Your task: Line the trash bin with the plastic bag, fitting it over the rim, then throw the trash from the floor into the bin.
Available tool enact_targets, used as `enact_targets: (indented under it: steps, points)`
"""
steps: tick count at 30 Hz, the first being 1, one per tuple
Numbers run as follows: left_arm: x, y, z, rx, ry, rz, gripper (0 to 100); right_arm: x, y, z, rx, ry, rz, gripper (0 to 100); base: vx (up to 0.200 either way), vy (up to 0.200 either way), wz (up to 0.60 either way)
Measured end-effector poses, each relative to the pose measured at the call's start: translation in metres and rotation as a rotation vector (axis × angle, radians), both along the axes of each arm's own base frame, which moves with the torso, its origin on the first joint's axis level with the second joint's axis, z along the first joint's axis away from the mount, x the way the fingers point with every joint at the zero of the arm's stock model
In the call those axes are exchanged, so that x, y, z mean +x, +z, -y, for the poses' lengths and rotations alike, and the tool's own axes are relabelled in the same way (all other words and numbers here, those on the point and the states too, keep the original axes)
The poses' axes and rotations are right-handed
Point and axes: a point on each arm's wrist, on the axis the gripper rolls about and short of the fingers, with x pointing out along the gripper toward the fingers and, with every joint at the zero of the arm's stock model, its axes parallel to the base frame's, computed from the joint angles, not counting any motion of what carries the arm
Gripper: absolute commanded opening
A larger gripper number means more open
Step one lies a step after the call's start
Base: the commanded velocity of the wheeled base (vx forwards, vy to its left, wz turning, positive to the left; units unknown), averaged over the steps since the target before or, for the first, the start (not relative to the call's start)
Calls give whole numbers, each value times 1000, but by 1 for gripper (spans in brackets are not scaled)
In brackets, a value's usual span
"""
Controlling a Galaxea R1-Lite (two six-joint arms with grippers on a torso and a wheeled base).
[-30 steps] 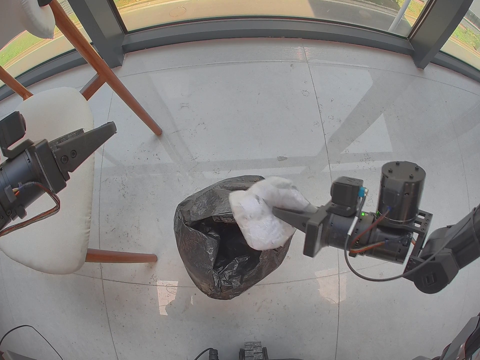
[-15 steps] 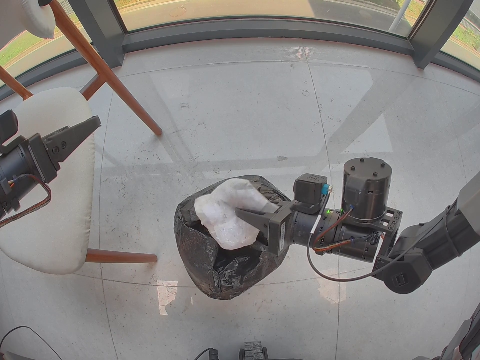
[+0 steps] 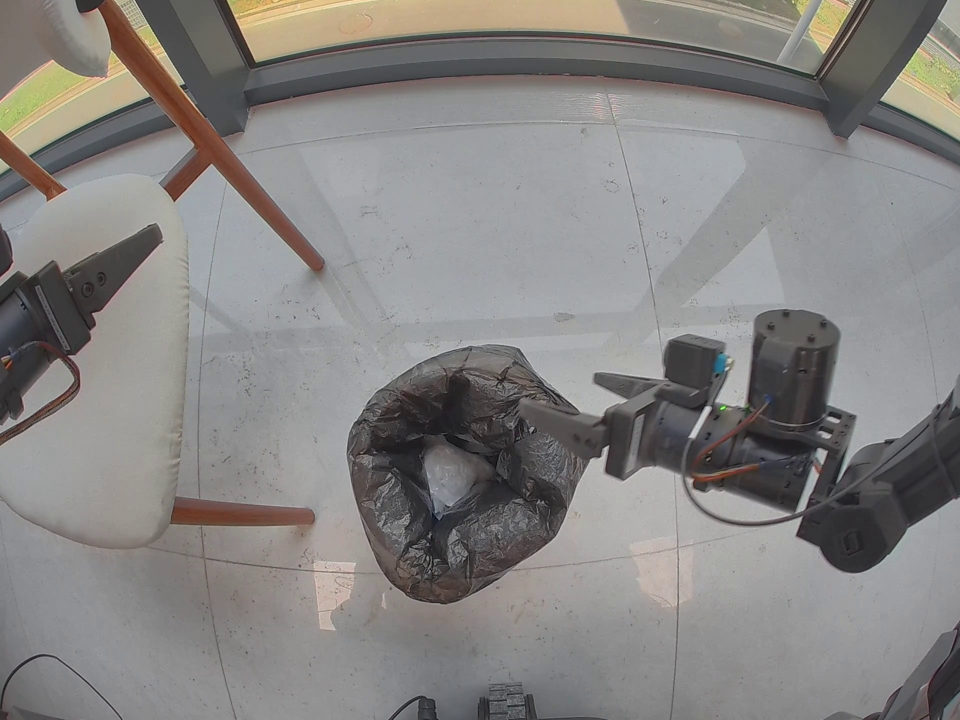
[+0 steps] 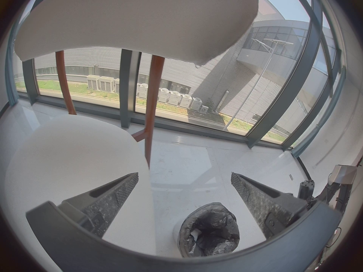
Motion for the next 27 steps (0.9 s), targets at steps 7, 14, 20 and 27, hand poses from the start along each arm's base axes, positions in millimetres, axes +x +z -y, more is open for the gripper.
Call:
enact_targets:
  steps: [7, 14, 20, 27]
  points:
    - [-15, -7, -11, -2, 63, 10, 100, 2, 20, 74, 40, -240, 18, 100, 0, 0, 0]
    - [-42, -26, -15, 1, 79, 5, 100, -35, 35, 149, 61, -464, 69, 100, 0, 0, 0]
    - [-75, -52, -15, 4, 57, 4, 100, -99, 23, 186, 39, -598, 92, 100, 0, 0, 0]
    - [-108, -81, -14, 11, -13, 25, 100, -163, 3, 200, -2, -684, 127, 100, 0, 0, 0]
